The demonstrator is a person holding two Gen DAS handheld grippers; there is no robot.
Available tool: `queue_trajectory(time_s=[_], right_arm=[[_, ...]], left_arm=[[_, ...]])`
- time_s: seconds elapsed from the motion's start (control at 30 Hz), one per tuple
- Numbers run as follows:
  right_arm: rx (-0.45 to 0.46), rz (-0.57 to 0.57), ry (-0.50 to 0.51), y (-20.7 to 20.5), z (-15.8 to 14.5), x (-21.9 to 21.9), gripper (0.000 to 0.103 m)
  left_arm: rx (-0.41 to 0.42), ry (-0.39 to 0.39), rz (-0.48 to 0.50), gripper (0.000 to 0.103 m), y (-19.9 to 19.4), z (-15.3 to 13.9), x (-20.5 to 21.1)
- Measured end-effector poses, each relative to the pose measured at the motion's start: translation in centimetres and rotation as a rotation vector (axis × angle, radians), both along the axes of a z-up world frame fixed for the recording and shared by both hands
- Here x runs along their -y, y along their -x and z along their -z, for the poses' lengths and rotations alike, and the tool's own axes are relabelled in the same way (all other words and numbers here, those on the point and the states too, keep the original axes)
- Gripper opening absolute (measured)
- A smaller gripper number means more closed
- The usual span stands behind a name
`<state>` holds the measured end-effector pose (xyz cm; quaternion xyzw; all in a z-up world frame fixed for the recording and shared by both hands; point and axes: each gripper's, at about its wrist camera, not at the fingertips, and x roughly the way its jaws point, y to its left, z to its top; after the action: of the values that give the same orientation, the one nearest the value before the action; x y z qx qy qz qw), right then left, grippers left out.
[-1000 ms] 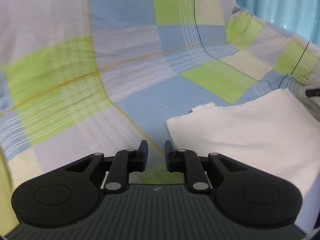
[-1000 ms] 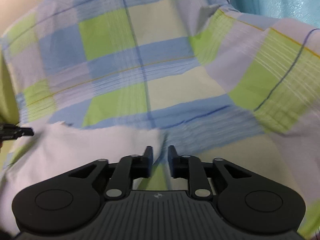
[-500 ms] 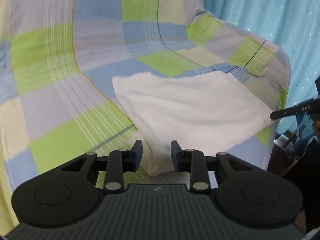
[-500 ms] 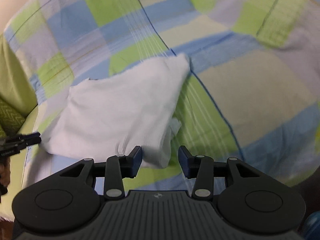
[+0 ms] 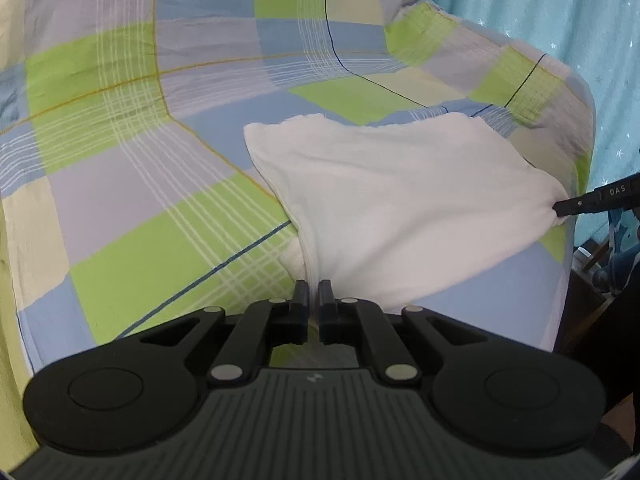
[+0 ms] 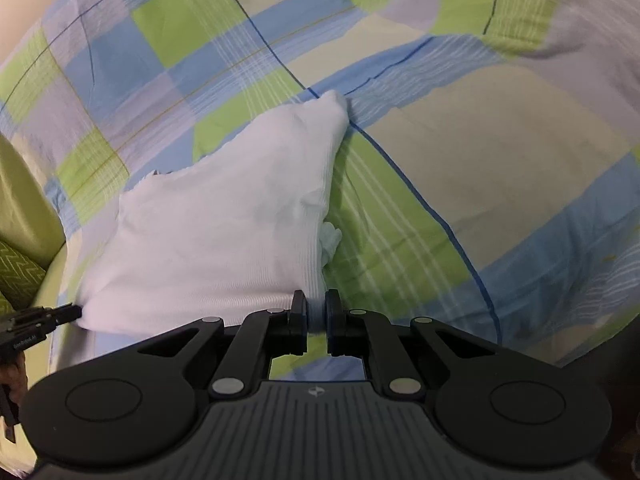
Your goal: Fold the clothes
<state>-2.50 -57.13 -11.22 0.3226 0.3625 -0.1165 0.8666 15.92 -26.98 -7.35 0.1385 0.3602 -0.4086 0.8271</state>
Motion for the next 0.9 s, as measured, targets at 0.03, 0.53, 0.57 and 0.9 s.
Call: queue_trajectory(time_s=[0.03,0.53,0.57,0.9], right_arm=[[0.002,0.006,-0.006,0.1,0.0,0.1,0.009],[0.129,0.099,0.108,2.6,-3.9,-3.6,0.022],[0.143,0.072,0.102,2.1,-4.0,-4.2,0.023],[0.095,-0.008,0.046,-1.6,-1.1,-4.2,0.027]], left_arm=[[-0.001,0.0,-0.001,0.003,-0.1,0.0,-0.1],[0.111,-0.067,0.038,0.007,1.1,-3.7,-0.2],[0.117,-0.059,0.059,0.007,1.4,-4.1,0.3],[0.09,-0.18,0.196,0.012,1.8,-0.7,5.5]])
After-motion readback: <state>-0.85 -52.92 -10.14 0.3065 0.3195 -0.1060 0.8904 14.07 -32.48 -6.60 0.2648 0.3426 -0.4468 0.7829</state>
